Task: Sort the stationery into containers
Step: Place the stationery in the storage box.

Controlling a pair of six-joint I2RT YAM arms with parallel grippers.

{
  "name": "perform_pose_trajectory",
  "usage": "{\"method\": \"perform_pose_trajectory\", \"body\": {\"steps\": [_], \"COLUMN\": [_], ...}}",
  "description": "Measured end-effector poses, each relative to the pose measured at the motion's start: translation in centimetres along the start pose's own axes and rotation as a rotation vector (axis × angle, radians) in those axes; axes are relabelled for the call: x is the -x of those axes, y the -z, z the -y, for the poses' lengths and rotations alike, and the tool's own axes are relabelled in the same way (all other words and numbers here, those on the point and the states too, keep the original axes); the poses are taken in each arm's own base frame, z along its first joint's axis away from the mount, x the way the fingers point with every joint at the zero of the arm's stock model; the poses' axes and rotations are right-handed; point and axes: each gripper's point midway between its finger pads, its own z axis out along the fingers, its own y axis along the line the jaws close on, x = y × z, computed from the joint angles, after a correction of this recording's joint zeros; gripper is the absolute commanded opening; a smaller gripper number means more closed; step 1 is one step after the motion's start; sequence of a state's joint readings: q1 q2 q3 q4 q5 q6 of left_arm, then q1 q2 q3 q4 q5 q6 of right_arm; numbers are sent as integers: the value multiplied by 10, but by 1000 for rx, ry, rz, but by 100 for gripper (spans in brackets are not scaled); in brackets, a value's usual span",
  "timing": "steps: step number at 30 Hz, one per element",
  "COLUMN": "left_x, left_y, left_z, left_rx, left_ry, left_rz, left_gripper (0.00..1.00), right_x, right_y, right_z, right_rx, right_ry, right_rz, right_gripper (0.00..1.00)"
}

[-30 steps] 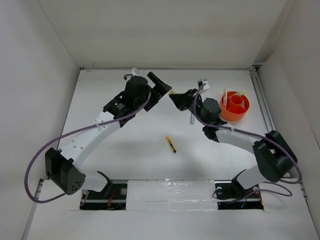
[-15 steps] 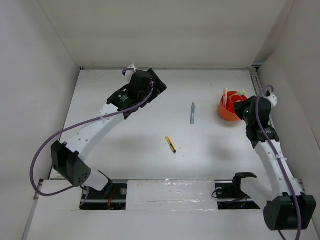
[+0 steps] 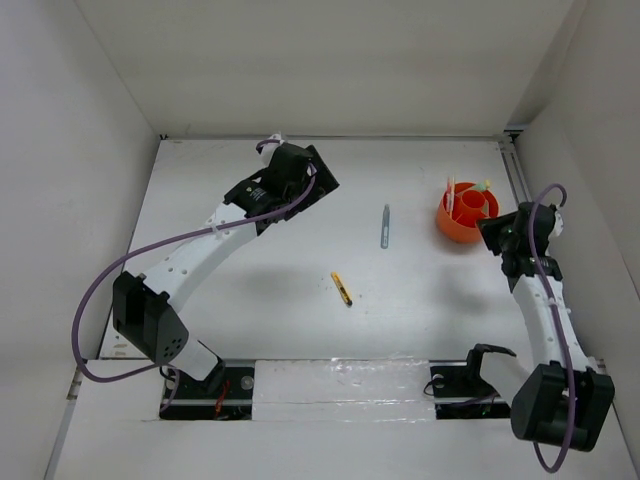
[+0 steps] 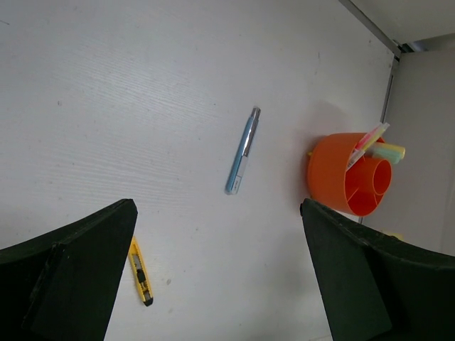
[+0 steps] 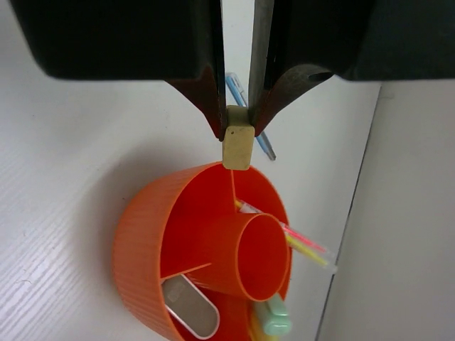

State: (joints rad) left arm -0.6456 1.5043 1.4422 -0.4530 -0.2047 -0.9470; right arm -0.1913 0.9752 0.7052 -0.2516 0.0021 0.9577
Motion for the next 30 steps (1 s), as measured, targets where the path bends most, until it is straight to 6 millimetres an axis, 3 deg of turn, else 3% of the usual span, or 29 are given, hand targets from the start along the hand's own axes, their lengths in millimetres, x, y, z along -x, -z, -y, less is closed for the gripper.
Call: {"method": "perform_pose_trajectory", "body": {"steps": [9,21,30], "left_x": [0,-8,-8], "left_y": [0,-11,-13], "left_z": [0,-2,-2], "left_rx": [-2,7,6], "left_ry": [-12,-36,-39], "left_rz": [-1,-24,-27], "left_gripper": [99,99,99], "right_x": [-6,-12,-8], "right_y": [-23,-56,-60], "right_z": [28,15,7], "right_rx": [-7,76,117], "right_ry": [-123,-147,-148], "right_rz": [-1,-46,-36], "right_gripper": [0,0,0]}}
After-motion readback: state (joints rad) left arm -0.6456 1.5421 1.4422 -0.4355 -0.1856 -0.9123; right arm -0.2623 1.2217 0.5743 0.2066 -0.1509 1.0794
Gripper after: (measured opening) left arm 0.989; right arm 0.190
